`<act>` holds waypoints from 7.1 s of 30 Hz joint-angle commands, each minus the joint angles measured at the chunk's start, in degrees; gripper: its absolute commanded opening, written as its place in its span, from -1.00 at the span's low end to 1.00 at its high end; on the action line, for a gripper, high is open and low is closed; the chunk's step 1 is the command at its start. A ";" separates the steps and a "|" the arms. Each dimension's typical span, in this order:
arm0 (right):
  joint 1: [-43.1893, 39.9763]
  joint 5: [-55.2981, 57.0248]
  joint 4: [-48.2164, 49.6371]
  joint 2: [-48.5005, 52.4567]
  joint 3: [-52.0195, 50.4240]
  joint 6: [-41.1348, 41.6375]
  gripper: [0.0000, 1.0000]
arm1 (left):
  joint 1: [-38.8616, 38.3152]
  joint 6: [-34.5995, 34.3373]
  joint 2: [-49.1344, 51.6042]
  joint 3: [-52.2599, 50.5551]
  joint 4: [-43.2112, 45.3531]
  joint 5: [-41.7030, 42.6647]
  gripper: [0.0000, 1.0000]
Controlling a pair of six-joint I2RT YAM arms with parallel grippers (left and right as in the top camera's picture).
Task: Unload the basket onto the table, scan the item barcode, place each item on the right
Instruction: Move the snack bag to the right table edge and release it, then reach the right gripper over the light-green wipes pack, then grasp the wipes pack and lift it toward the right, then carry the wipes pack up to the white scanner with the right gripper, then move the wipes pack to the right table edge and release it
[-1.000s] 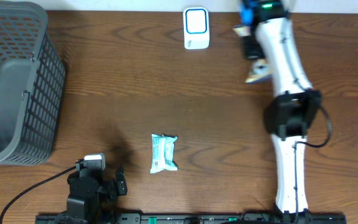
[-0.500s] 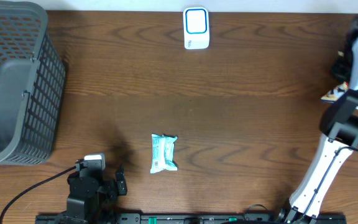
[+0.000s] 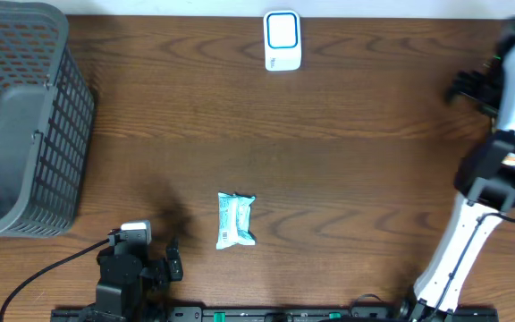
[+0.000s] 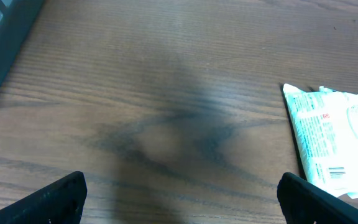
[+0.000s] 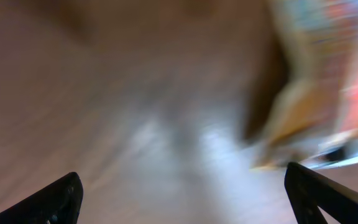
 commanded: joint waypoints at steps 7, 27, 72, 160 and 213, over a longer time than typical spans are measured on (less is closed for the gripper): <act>24.17 4.48 -1.68 -4.24 1.09 12.33 0.99 | -0.13 -0.11 -0.35 -0.11 -0.52 0.09 0.96; 63.41 -6.45 -6.58 -4.02 0.79 10.75 0.10 | -0.13 -0.11 -0.35 -0.11 -0.52 0.09 0.96; 59.58 -28.33 53.75 -41.29 -72.72 5.16 0.82 | -0.13 -0.11 -0.35 -0.11 -0.52 0.09 0.96; 52.35 35.95 95.06 -53.72 -72.59 -30.42 -0.98 | -0.13 -0.11 -0.35 -0.11 -0.52 0.09 0.96; 35.47 76.37 142.64 5.09 -35.15 -91.23 -0.98 | -0.13 -0.11 -0.35 -0.11 -0.52 0.09 0.96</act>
